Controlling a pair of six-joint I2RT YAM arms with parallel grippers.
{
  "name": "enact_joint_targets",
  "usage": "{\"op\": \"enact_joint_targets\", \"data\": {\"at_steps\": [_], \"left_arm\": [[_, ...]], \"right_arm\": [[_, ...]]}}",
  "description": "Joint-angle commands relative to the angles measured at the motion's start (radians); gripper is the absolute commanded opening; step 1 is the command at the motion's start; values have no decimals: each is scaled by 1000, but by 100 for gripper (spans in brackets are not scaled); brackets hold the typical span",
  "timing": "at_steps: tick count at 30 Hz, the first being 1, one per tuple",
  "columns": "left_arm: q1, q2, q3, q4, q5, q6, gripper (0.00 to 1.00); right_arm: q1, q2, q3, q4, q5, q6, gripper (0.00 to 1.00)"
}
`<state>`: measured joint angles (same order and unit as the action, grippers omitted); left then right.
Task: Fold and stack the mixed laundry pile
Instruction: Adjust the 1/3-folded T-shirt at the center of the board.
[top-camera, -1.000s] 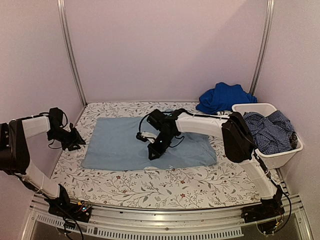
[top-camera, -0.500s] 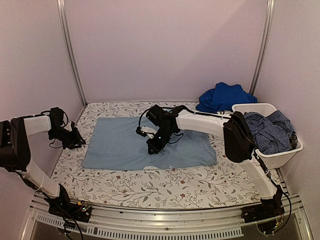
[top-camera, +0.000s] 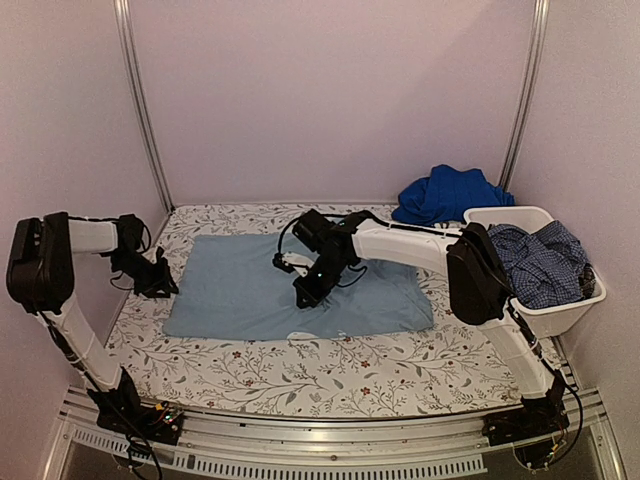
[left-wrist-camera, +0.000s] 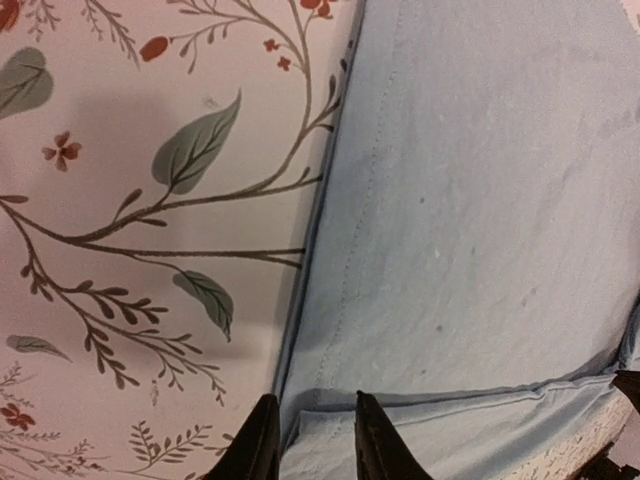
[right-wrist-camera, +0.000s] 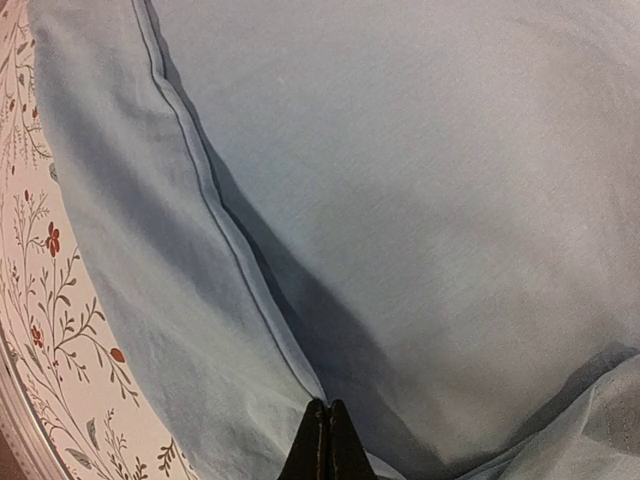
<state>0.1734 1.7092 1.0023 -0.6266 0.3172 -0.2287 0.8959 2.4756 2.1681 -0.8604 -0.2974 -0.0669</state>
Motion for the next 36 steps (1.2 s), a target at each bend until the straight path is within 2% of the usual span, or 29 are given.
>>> {"op": "enact_joint_targets", "data": {"at_steps": [1,12,15,21,22,36], "left_arm": [[-23,37,33,-29,-43,33,26],[-79,28,-29,-8,-52,18,28],[-82,24,-34,-5,-49,17,23],[-83,8,-22,-5,-59,11,1],[-83,4,-17,-8,-59,8,0],[-83,-44,11,-2,-103,-6,0]], "right_arm": [[-6,16,13,-8,3,12,0],[-6,15,6,-9,1,12,0],[-6,16,6,-6,-2,11,0],[-8,16,6,-10,-2,12,0],[-7,14,6,-10,1,12,0],[-28,-11,16,-2,45,19,0]]}}
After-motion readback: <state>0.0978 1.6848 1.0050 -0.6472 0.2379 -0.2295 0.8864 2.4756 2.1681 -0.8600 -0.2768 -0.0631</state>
